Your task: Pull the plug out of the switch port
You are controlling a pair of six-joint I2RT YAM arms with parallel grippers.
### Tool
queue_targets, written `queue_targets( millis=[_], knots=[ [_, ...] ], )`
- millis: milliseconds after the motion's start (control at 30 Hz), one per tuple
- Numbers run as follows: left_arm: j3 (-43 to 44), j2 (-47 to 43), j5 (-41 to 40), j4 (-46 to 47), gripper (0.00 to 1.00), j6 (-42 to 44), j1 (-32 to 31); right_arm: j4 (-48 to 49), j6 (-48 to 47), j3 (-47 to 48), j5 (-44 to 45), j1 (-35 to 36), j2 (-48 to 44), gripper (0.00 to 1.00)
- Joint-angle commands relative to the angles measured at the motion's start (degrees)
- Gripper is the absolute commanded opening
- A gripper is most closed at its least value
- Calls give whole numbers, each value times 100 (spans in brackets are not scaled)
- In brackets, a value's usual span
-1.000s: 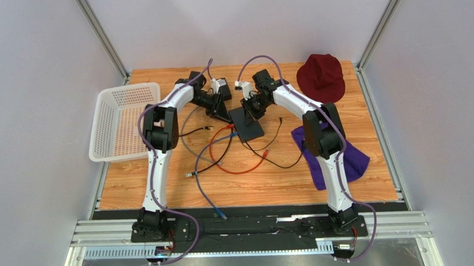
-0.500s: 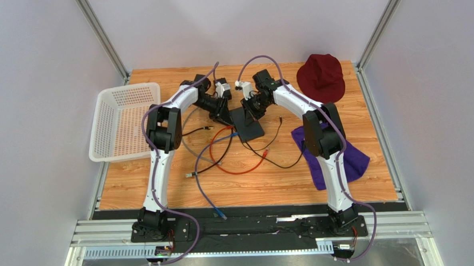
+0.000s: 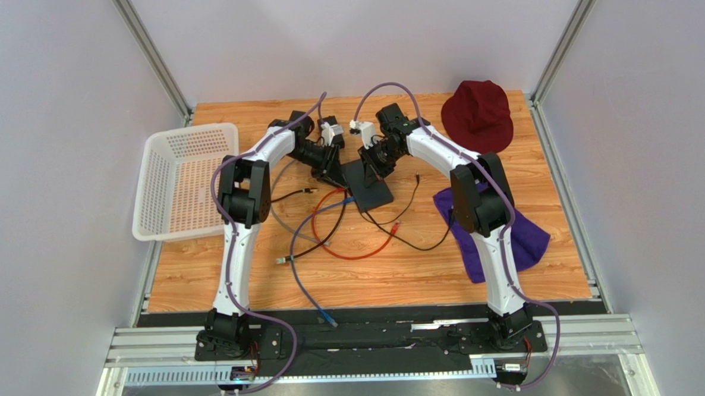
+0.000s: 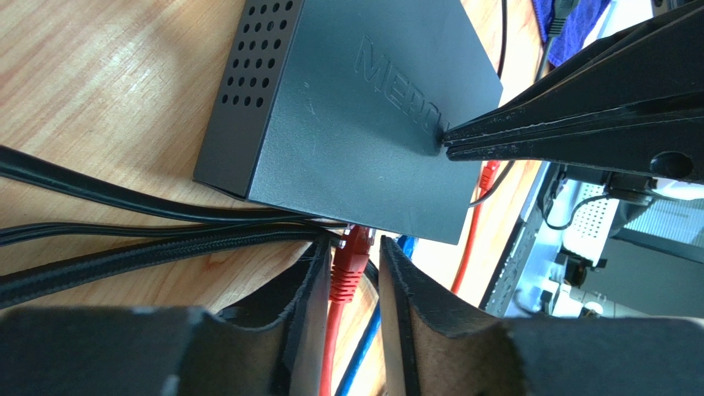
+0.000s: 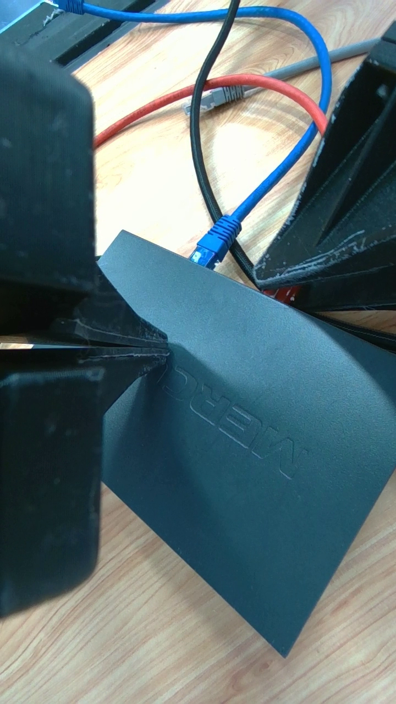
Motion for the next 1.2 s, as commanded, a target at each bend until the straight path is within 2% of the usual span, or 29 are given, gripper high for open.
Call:
queue_targets(
  millis=[0,167,233,367,533,733,800,867,1000,1167],
  knots=[
    [176,77,105,-247,34,228,-152,37,-90,-69,112,50,241,1],
    [194,60,-9,-291,28,254,-205,55,-98,-78,147,32,268,1],
    [220,68,-35,-300,20,272,-223,55,-98,-61,147,50,276,1],
    [220,51,-97,-309,16,263,-240,55,-90,-61,174,41,277,1],
    [255,42,-272,-335,0,263,-197,37,-46,-43,200,67,329,1],
    [211,6,-317,-510,0,438,58,72,77,-17,270,85,452,0],
    [420,94,-317,-1054,0,910,59,90,77,27,305,85,513,0],
    [457,165,-282,-1414,0,1036,50,151,69,36,376,85,514,0],
    [316,147,-246,-1442,0,975,32,204,139,18,367,15,523,0],
    [886,183,-501,-1478,0,992,32,248,297,89,350,-65,610,0]
  ],
)
